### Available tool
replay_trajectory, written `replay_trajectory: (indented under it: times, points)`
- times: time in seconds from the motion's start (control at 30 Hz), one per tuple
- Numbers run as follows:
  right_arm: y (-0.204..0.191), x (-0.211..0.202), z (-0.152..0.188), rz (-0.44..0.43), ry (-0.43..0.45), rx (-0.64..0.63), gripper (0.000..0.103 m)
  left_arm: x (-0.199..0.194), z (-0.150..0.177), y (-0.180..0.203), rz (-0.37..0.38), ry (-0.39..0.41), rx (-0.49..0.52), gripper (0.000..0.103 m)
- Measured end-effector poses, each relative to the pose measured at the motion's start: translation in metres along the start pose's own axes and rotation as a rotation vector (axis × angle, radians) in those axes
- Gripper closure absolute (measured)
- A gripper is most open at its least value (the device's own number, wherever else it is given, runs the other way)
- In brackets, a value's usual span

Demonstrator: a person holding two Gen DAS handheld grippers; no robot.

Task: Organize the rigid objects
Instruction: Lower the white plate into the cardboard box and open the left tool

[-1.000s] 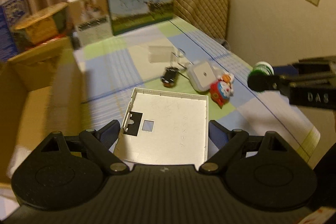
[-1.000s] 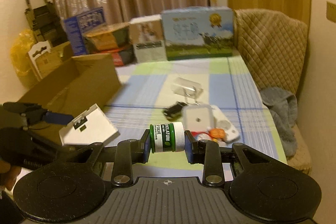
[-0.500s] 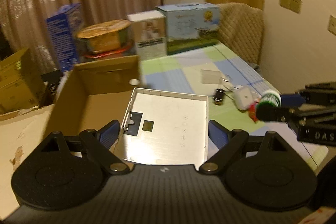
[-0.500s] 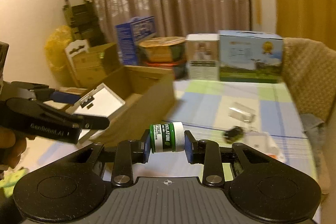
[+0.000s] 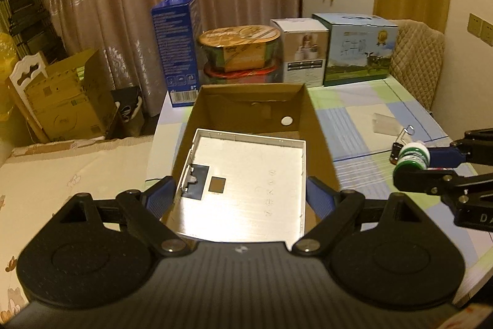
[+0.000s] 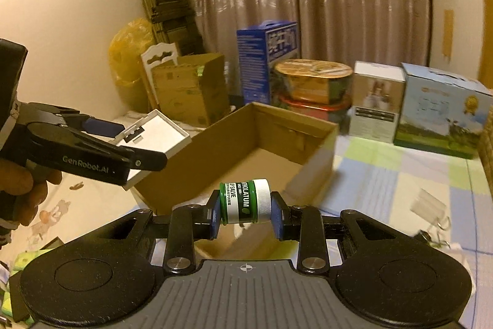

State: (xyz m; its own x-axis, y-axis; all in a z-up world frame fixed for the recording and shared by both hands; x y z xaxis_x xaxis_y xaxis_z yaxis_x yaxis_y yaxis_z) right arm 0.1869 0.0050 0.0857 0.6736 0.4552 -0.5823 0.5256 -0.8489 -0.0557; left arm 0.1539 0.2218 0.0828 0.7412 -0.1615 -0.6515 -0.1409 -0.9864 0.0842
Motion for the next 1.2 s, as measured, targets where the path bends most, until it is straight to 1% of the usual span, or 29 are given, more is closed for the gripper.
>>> replay_trajectory:
  times: [0.13,0.23,0.43,0.6,1.2]
  points:
    - [-0.013,0.022,-0.004,-0.005,-0.020,-0.024,0.074,0.009,0.002,-0.012,0.005,0.000,-0.023,0.016]
    - [-0.021,0.032,-0.004,-0.004,-0.029,-0.036,0.074,0.019,0.004,-0.020,0.007,-0.005,-0.036,0.016]
    - [-0.027,0.054,0.001,-0.005,-0.059,-0.042,0.074,0.038,0.010,-0.034,0.000,-0.025,-0.046,0.016]
    - [-0.029,0.067,0.003,-0.010,-0.075,-0.040,0.074,0.048,0.012,-0.042,0.001,-0.027,-0.059,0.016]
    - [-0.028,0.083,0.007,-0.009,-0.094,-0.031,0.074,0.068,0.013,-0.048,0.008,-0.039,-0.068,0.015]
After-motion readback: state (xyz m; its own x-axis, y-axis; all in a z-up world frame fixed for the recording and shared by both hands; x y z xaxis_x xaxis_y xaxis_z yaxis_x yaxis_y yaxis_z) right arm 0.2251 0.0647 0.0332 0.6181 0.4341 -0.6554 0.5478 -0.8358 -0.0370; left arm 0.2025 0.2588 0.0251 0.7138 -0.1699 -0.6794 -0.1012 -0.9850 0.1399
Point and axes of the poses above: each gripper's, at about its wrist camera, not at the fingertips, and x roughly the way its jaws point, y to its right, z to its underside, the point moved 1 cm from there along x, roughly the way its jaws point, and after that the axes turned 14 degrees about z, right-handed, at the moved point
